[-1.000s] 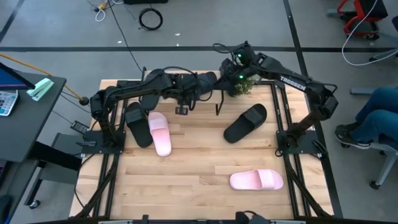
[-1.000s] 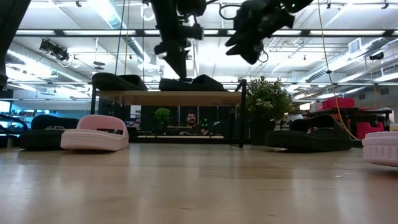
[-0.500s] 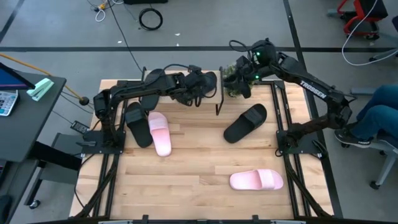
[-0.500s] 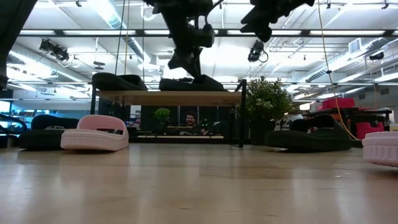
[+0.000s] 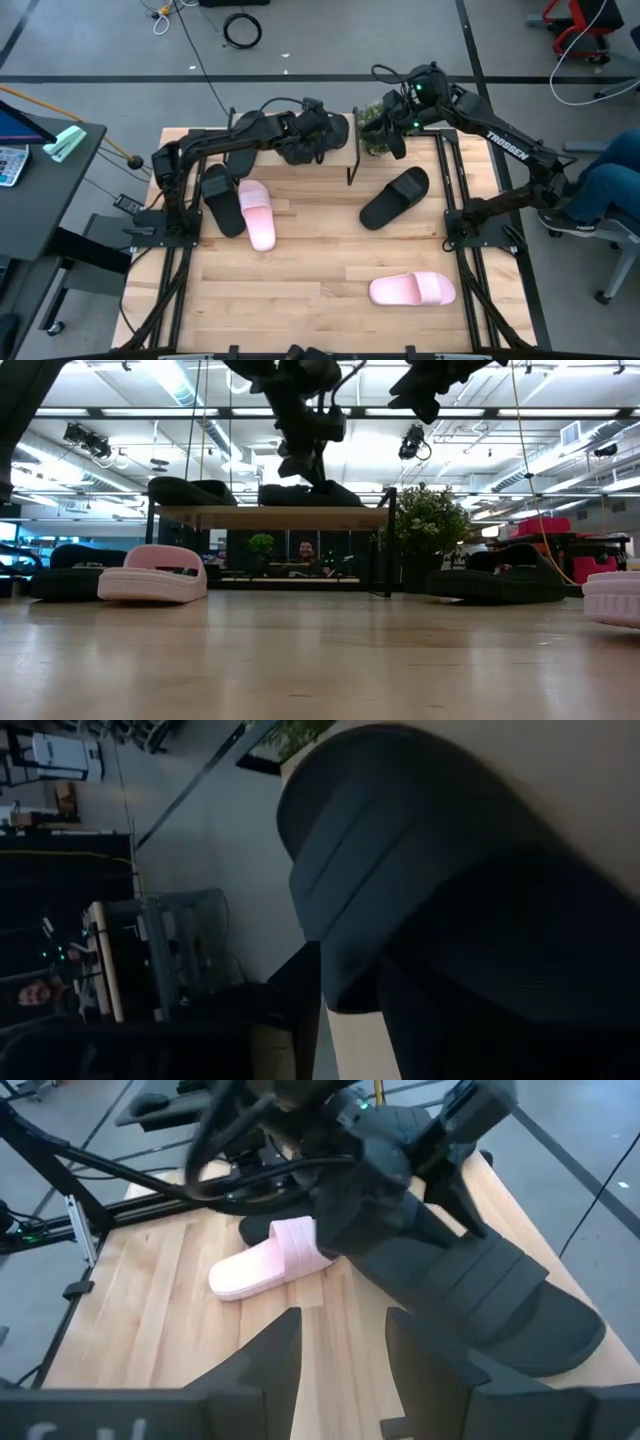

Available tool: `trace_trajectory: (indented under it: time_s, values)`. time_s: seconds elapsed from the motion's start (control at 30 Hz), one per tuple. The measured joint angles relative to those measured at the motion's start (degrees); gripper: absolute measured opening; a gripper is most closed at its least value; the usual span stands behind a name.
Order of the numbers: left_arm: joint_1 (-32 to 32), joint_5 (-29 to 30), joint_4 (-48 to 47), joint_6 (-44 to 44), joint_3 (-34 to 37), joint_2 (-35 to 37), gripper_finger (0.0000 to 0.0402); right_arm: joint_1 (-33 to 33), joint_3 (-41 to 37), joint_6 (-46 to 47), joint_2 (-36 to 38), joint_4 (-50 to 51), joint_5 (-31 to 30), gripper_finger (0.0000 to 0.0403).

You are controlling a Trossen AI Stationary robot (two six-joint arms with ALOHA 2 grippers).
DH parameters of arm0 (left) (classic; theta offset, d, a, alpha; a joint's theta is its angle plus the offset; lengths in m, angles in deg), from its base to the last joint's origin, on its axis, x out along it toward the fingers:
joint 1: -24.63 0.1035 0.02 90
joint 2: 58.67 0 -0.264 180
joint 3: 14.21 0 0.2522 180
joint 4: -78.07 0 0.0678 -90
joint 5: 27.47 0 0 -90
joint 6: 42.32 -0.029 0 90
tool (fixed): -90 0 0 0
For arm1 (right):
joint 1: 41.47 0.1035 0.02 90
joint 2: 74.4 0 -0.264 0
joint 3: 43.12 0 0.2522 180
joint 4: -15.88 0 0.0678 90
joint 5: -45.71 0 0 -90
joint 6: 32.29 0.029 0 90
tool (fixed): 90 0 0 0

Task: Pick and place slides into the shelf
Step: Put the bottom left black slipper on the shelf

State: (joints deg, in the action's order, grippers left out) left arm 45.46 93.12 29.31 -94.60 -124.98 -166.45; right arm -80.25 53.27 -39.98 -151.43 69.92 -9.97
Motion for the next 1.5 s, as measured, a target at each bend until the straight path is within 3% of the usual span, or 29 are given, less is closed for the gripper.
trace_trajectory:
  time_s: [0.27,0.47,0.53,0.67,0.73,1.03,1.5]
  values:
    - [1.91,0.02,3.60,0.57,-0.04,-2.27,0.0098,-0.03,0.00,-0.01,-0.06,0.01,0.00,0.0153]
    - [1.54,1.36,4.53,0.61,-0.07,-2.73,0.0018,-0.03,0.00,-0.01,-0.07,0.02,0.00,0.0153]
    - [0.86,5.62,4.27,2.49,-0.07,-2.73,0.0016,-0.03,0.00,-0.01,-0.07,0.02,0.00,0.0153]
    - [-0.77,22.29,1.78,8.22,-0.09,-2.59,0.0021,-0.03,0.00,0.00,-0.08,0.02,0.00,0.0153]
    - [-1.35,27.82,-1.28,11.63,-0.15,-2.50,0.0013,-0.03,0.00,-0.01,-0.09,0.04,0.00,0.0153]
    - [-2.08,28.42,-21.43,30.18,-0.17,-2.37,0.0012,-0.03,0.00,-0.01,-0.09,0.20,0.00,0.0153]
    - [3.51,28.87,-38.48,48.68,-0.20,-1.93,0.0012,-0.03,-0.01,-0.01,-0.09,1.46,0.00,0.0153]
